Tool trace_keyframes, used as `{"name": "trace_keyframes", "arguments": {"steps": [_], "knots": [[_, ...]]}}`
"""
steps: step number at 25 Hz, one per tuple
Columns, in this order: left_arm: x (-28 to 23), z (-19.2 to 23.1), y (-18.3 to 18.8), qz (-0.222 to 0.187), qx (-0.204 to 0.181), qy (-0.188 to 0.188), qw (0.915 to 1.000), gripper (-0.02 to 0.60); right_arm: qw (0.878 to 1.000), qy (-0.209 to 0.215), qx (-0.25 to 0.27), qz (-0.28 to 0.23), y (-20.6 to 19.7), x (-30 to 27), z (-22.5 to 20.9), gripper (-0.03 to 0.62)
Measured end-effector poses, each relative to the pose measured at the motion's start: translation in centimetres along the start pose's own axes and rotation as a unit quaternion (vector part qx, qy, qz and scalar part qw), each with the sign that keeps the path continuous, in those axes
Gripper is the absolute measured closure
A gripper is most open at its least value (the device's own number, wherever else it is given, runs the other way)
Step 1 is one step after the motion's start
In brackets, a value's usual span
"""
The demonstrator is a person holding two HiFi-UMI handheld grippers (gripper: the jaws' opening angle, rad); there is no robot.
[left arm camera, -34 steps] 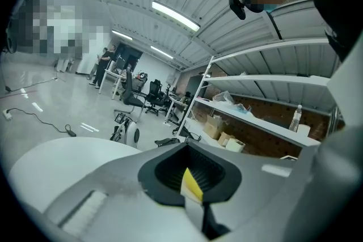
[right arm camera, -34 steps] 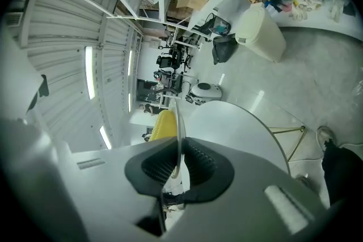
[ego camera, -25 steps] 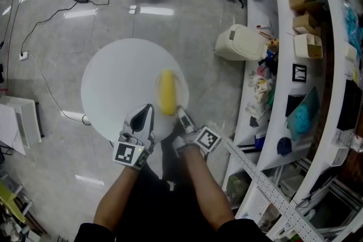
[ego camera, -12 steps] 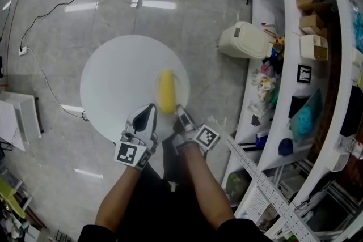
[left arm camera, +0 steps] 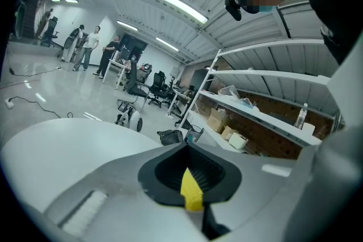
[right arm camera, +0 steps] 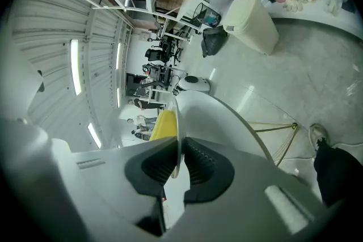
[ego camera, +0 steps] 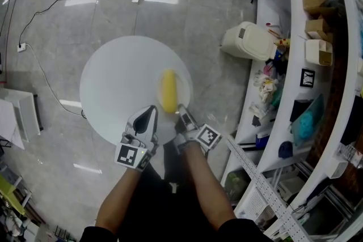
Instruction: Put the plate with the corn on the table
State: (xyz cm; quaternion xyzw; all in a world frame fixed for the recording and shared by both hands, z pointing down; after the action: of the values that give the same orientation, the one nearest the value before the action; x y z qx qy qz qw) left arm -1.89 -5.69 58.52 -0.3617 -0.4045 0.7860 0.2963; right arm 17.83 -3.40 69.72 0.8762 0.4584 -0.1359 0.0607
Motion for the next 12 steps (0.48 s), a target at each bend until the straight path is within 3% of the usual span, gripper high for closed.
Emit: {"name": "trace_keyframes", "arguments": {"steps": [12], "knots": [[-0.3, 1.4, 0.5, 0.001, 0.008, -0.001, 1.0, 0.577, 1.0, -0.016, -0.003, -0.004, -0.3, -1.3, -0.5, 0.557]]}}
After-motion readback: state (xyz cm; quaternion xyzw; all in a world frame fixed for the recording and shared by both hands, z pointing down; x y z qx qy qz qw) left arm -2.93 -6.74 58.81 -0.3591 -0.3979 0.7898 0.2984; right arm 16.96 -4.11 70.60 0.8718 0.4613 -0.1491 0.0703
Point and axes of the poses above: the fingertips, and each gripper's own axes: x backward along the fingers, z to its left, y out of its top, the point moved 9 cm from there along x, backward along the fingers, and after that the axes turned 4 degrees about -x, right-handed, at the moved point
